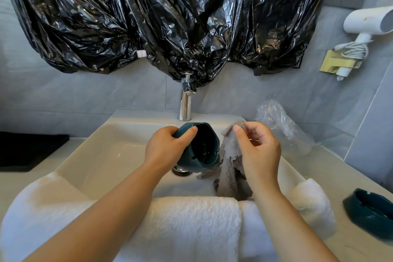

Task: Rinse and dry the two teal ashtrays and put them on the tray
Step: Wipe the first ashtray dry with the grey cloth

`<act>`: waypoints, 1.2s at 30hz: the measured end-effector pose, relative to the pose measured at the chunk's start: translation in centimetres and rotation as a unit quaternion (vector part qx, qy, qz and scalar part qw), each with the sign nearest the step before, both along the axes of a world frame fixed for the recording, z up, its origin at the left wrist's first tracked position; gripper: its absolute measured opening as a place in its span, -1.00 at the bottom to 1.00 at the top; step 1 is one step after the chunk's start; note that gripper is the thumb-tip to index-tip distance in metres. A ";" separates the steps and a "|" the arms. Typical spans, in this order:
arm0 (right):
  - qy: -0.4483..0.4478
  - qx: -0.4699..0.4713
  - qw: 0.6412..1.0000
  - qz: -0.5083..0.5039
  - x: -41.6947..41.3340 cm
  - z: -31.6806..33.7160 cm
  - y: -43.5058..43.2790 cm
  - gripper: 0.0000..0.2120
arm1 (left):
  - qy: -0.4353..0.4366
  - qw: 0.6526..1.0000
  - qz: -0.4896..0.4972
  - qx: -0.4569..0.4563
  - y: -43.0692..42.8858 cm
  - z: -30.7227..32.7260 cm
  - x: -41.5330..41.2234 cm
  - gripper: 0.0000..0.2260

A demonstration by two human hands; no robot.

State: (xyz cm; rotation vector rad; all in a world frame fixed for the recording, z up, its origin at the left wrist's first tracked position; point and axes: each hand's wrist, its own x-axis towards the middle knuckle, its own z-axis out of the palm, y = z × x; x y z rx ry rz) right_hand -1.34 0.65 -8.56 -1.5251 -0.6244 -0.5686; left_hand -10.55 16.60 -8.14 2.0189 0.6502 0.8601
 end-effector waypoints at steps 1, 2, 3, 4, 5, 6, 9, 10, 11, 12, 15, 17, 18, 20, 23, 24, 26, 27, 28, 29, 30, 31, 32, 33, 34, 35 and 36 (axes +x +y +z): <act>-0.023 -0.012 1.000 -0.012 0.0 0.0 0.1 -0.93 | -0.011 1.000 -0.012 -0.009 -0.2 0.1 0.0 -0.64; -0.038 -0.030 0.999 -0.016 0.0 -0.1 0.4 -0.94 | -0.021 0.999 -0.026 -0.018 -0.3 0.2 0.1 -0.63; -0.042 -0.053 0.998 -0.010 -0.1 -0.2 0.7 -0.95 | -0.028 0.999 -0.039 -0.025 -0.5 0.2 0.0 -0.63; -0.042 -0.077 0.996 0.001 -0.2 -0.4 1.0 -0.96 | -0.032 0.998 -0.054 -0.030 -0.6 0.3 0.0 -0.62; -0.041 -0.099 0.994 0.012 -0.4 -0.4 1.2 -0.97 | -0.035 0.996 -0.068 -0.035 -0.8 0.2 0.1 -0.63; -0.040 -0.116 0.992 0.020 -0.5 -0.5 1.3 -0.98 | -0.036 0.996 -0.077 -0.040 -0.9 0.2 0.1 -0.64; -0.042 -0.148 0.987 0.046 -0.8 -0.5 1.4 -0.85 | -0.034 0.995 -0.075 -0.050 -1.0 0.1 0.2 -0.65; -0.045 -0.165 0.983 0.064 -0.8 -0.6 1.3 -0.79 | -0.034 0.996 -0.069 -0.049 -0.9 0.0 0.2 -0.64; -0.047 -0.186 0.978 0.083 -1.0 -0.7 1.4 -0.73 | -0.035 0.996 -0.061 -0.049 -0.9 0.1 0.2 -0.64; -0.051 -0.205 0.972 0.099 -1.1 -0.7 1.5 -0.68 | -0.036 0.997 -0.052 -0.051 -0.8 0.1 0.3 -0.63; -0.087 -0.234 0.966 0.074 -1.1 -0.7 1.5 -0.62 | -0.041 0.997 -0.038 -0.057 -0.7 0.2 0.3 -0.62; -0.078 -0.232 0.969 0.022 -0.8 -0.6 1.2 -0.61 | -0.042 0.997 -0.039 -0.060 -0.6 0.2 0.3 -0.63; -0.034 -0.236 0.971 0.012 -0.6 -0.7 0.9 -0.57 | -0.043 0.997 -0.040 -0.059 -0.6 0.1 0.3 -0.64; 0.090 -0.257 0.962 0.024 -0.4 -1.0 0.7 -0.47 | -0.042 0.997 -0.042 -0.058 -0.6 0.1 0.3 -0.66; 0.124 -0.255 0.959 0.017 -0.1 -1.3 0.8 -0.53 | -0.033 0.997 -0.037 -0.058 -0.5 0.0 0.3 -0.67; 0.102 -0.236 0.966 0.011 -0.1 -1.1 0.9 -0.59 | -0.030 0.997 -0.037 -0.057 -0.5 0.0 0.3 -0.66; 0.058 -0.190 0.980 0.016 -0.4 -0.8 1.1 -0.75 | -0.026 0.997 -0.041 -0.059 -0.4 -0.1 0.4 -0.66; 0.048 -0.167 0.984 0.024 -0.5 -0.6 1.1 -0.82 | -0.026 0.997 -0.044 -0.062 -0.5 -0.1 0.4 -0.65; 0.044 -0.148 0.987 0.035 -0.5 -0.5 1.0 -0.88 | -0.025 0.996 -0.047 -0.064 -0.5 -0.1 0.5 -0.65; 0.042 -0.138 0.988 0.050 -0.5 -0.4 0.9 -0.93 | -0.024 0.996 -0.049 -0.067 -0.4 -0.1 0.6 -0.64; 0.040 -0.140 0.987 0.072 -0.6 -0.4 0.7 -0.93 | -0.023 0.996 -0.049 -0.070 -0.4 -0.2 0.6 -0.62; 0.037 -0.154 0.983 0.096 -0.6 -0.4 0.6 -0.85 | -0.022 0.996 -0.045 -0.070 -0.2 -0.2 0.7 -0.61; 0.033 -0.181 0.976 0.118 -0.7 -0.5 0.6 -0.76 | -0.020 0.997 -0.037 -0.068 0.0 -0.3 0.8 -0.59; 0.021 -0.217 0.967 0.131 -0.9 -0.6 0.6 -0.68 | -0.017 0.997 -0.025 -0.065 0.2 -0.4 0.8 -0.56; -0.002 -0.251 0.958 0.135 -1.2 -0.6 0.7 -0.61 | -0.017 0.998 -0.011 -0.065 0.5 -0.5 0.8 -0.53; -0.030 -0.274 0.952 0.130 -1.4 -0.7 0.9 -0.55 | -0.021 0.997 0.004 -0.070 0.7 -0.6 0.8 -0.50; -0.053 -0.280 0.951 0.120 -1.4 -0.8 1.0 -0.51 | -0.028 0.996 0.018 -0.081 0.9 -0.5 0.7 -0.48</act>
